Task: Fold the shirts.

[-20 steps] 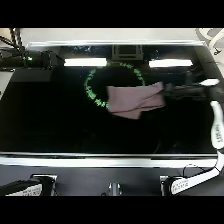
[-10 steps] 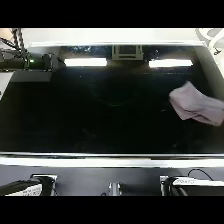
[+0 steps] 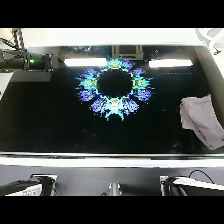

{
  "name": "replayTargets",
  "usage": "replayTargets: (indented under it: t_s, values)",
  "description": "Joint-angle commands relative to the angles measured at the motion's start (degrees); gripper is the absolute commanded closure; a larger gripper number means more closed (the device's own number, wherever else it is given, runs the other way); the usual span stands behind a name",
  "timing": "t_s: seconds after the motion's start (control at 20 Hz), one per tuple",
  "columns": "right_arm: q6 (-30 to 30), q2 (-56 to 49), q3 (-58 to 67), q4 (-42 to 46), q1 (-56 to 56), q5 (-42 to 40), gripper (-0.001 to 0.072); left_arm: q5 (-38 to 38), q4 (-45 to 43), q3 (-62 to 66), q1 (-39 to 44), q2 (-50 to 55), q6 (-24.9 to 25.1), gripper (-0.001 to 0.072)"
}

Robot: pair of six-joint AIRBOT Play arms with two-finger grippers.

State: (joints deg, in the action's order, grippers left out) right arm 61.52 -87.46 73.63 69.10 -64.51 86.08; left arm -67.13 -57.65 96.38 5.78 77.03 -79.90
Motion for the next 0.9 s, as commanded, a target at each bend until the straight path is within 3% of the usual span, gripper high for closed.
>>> replayTargets:
  t_s: [0.0, 0.15, 0.4, 0.65, 0.7, 0.85]
  values:
    - [5.2, 5.0, -9.4, 3.6, 0.5, -6.4, 0.0694, 0.0, 0.0, 0.0, 0.0, 0.0, 0.0, 0.0680]
    - [7.9, 8.7, -14.8, 5.4, 0.5, -9.5, 0.0694, -0.5, 0.0, 0.0, 0.0, 0.0, -0.1, 0.0680]
    - [10.0, 10.7, -16.5, 15.3, 0.5, -7.1, 0.0694, -1.9, 0.0, 0.0, 0.0, 0.0, 0.0, 0.0680]
    - [11.3, 10.8, -16.5, 16.0, 0.5, -6.1, 0.0693, -1.9, 0.0, 0.0, 0.0, 0.0, 0.0, 0.0680]
    - [11.3, 10.8, -16.5, 16.1, 0.5, -6.0, 0.0637, -1.9, 0.0, 0.0, 0.0, 0.0, 0.0, 0.0680]
    - [3.9, 10.8, -15.2, 16.2, 0.5, -5.9, 0.0090, -1.9, 0.0, 0.0, 0.0, 0.1, 0.0, 0.0680]
